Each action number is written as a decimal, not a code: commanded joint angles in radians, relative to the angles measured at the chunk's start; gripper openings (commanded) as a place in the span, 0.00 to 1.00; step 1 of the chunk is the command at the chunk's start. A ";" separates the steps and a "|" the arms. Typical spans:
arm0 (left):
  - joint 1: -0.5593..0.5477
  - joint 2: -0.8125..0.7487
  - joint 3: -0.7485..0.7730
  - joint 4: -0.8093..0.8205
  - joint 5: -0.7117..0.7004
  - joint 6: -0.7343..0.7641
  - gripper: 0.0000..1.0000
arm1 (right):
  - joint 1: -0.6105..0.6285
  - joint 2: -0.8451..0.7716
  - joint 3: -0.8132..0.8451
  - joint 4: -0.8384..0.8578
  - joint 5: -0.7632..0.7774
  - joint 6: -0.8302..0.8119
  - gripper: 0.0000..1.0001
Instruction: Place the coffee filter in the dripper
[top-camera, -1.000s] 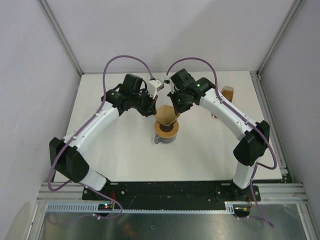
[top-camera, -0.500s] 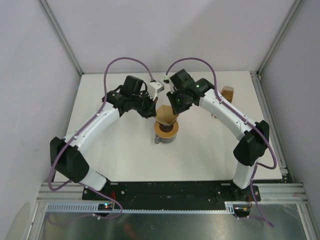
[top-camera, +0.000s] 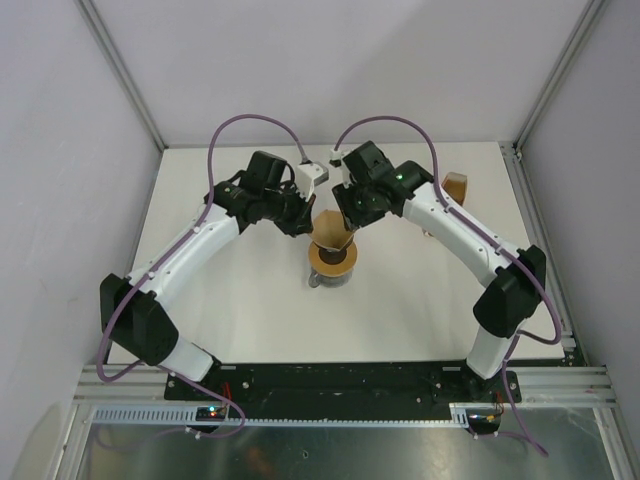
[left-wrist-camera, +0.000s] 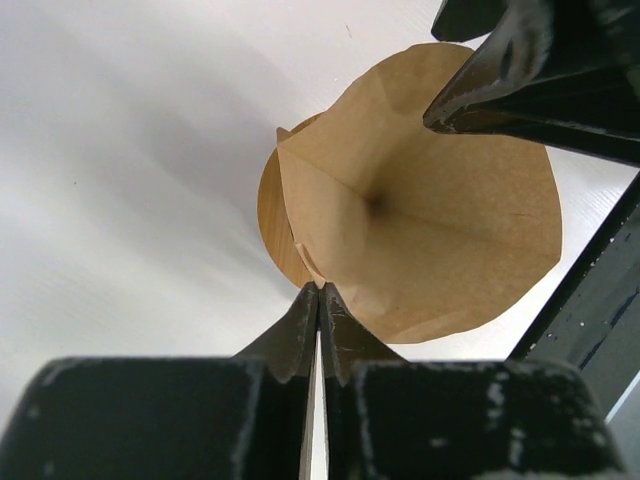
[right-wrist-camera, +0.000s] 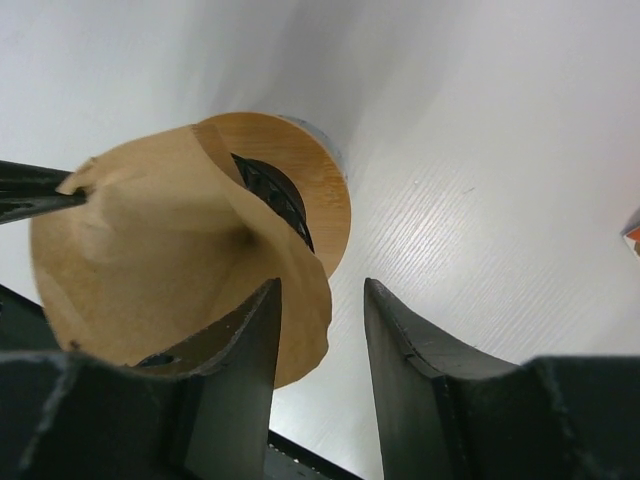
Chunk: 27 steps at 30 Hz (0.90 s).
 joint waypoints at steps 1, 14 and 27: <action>-0.008 -0.028 -0.007 0.010 0.008 0.020 0.06 | -0.005 -0.039 -0.061 0.058 0.004 0.019 0.44; -0.006 -0.044 0.041 0.010 -0.011 0.016 0.39 | -0.001 -0.046 -0.059 0.098 -0.050 0.028 0.44; 0.004 -0.061 0.142 0.011 -0.056 0.016 0.68 | -0.011 -0.096 -0.003 0.117 -0.011 0.012 0.48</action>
